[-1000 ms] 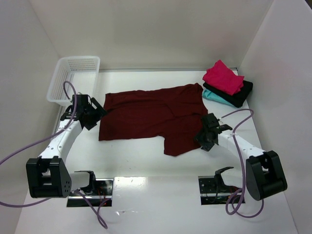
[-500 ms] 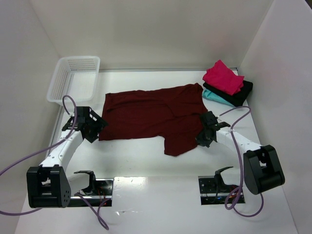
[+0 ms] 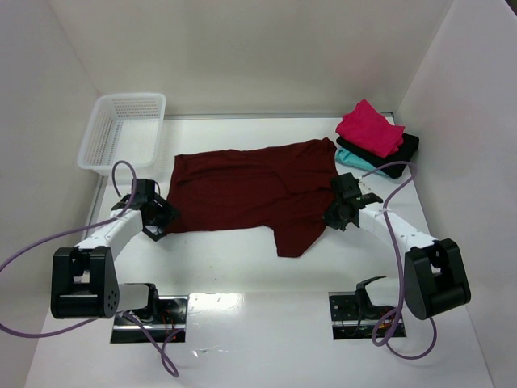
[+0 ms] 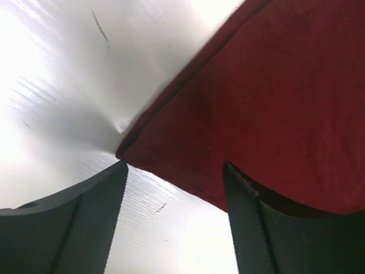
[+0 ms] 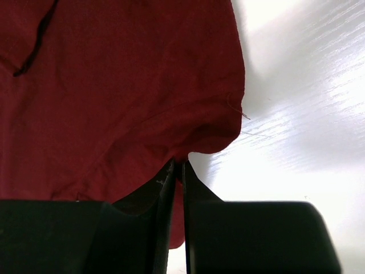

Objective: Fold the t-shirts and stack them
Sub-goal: Grap the side of the flattened tshirt closest away from the robot with both arms

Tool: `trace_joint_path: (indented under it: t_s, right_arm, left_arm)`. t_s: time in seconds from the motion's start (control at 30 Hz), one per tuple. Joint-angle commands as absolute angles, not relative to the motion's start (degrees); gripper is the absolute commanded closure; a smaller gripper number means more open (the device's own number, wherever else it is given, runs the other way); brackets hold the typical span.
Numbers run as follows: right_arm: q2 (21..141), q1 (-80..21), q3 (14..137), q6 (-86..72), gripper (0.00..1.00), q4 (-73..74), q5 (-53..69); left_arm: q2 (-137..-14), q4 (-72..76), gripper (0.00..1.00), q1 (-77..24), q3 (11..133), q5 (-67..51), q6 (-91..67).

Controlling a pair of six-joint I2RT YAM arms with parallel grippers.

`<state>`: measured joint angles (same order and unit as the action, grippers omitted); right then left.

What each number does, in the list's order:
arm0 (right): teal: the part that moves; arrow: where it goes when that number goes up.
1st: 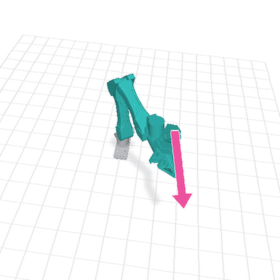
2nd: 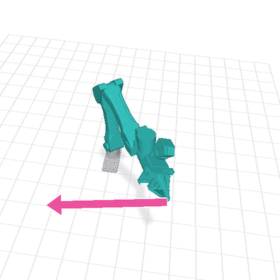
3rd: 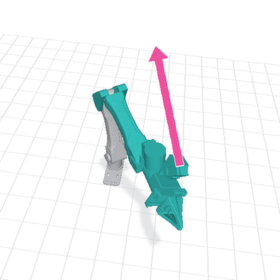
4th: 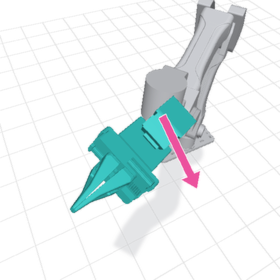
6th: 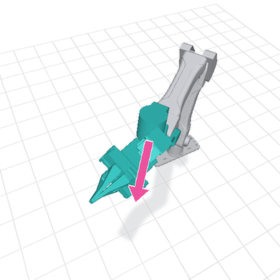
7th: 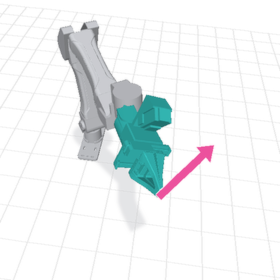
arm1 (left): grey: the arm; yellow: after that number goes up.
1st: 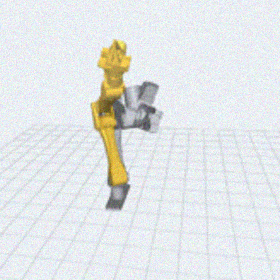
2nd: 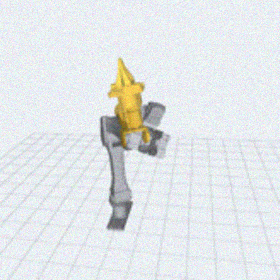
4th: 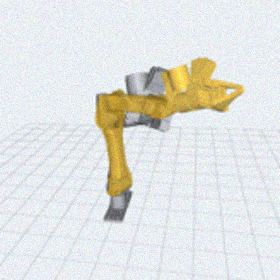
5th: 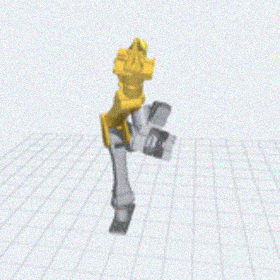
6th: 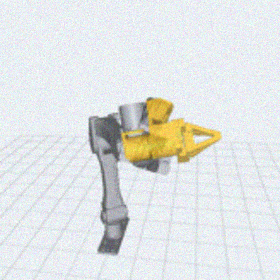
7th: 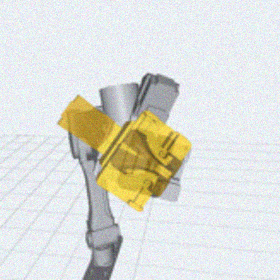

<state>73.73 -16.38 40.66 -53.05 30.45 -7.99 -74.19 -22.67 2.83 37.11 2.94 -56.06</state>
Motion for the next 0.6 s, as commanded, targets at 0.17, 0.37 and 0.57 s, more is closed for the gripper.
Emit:
trace_joint_path:
  t_s: [0.17, 0.37, 0.57]
  right_arm:
    - [74.09, -16.96, 42.54, -51.86, 0.86, 28.21, -9.40]
    - [74.09, -16.96, 42.54, -51.78, 0.85, 28.21, -9.40]
    - [72.86, -16.96, 42.54, -51.33, 0.85, 28.21, -9.93]
  left_arm:
    - [-73.88, -23.78, 0.31, 3.16, 35.51, 6.77, -59.41]
    - [-72.76, -22.32, 0.51, 3.24, 32.62, 7.29, -61.96]
    - [-76.28, -21.80, 0.96, 3.69, 32.69, 6.77, -61.96]
